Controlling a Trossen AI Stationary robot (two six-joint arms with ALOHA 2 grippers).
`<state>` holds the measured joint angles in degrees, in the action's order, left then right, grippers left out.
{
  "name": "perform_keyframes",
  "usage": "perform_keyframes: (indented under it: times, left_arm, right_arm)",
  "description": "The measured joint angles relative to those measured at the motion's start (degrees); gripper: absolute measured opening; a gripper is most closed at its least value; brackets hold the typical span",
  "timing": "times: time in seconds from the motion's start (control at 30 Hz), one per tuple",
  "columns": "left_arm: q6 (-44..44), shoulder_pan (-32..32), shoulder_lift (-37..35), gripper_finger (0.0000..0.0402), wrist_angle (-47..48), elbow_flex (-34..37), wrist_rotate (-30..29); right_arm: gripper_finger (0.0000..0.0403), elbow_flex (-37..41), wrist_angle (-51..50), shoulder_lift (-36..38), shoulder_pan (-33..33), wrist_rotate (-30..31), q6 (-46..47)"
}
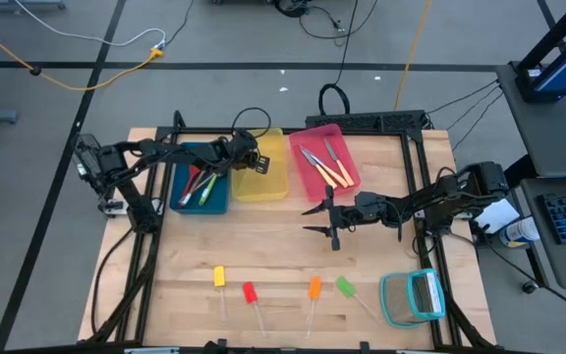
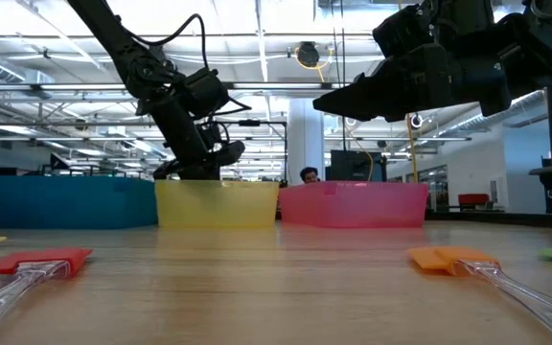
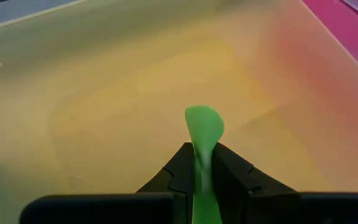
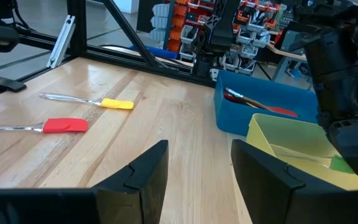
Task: Pick & Place Kitchen Items
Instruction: Put the left green spatula into the yellow bin, then put the yellow spatula into the yellow bin
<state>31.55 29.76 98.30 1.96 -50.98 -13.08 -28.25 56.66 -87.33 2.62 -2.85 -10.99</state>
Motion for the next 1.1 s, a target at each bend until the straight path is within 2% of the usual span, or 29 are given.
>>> perform_keyframes:
  times: [0.4, 0.73, 0.93, 1.1]
  left_arm:
    - [-1.78, 0.00, 0.00, 0.0043, 0.00, 0.00, -0.38]
    - [-1.44, 0.02, 0.00, 0.0094, 0.04, 0.00, -0.48]
    - [-1.39, 0.00, 0.00, 0.0101, 0.02, 0.00, -0.45]
    - [-1.25, -0.15, -0.43, 0.0101, -0.30, 0.02, 3.47]
  right_arm:
    - [0.0171, 0.00, 0.00, 0.00, 0.01, 0.02, -0.10]
    - [0.0171, 0.02, 0.00, 0.00, 0.00, 0.02, -0.14]
    - [0.0171, 0.02, 0.00, 0.00, 0.00, 0.00, -0.17]
    - [0.0171, 0.02, 0.00, 0.00, 0.01, 0.01, -0.19]
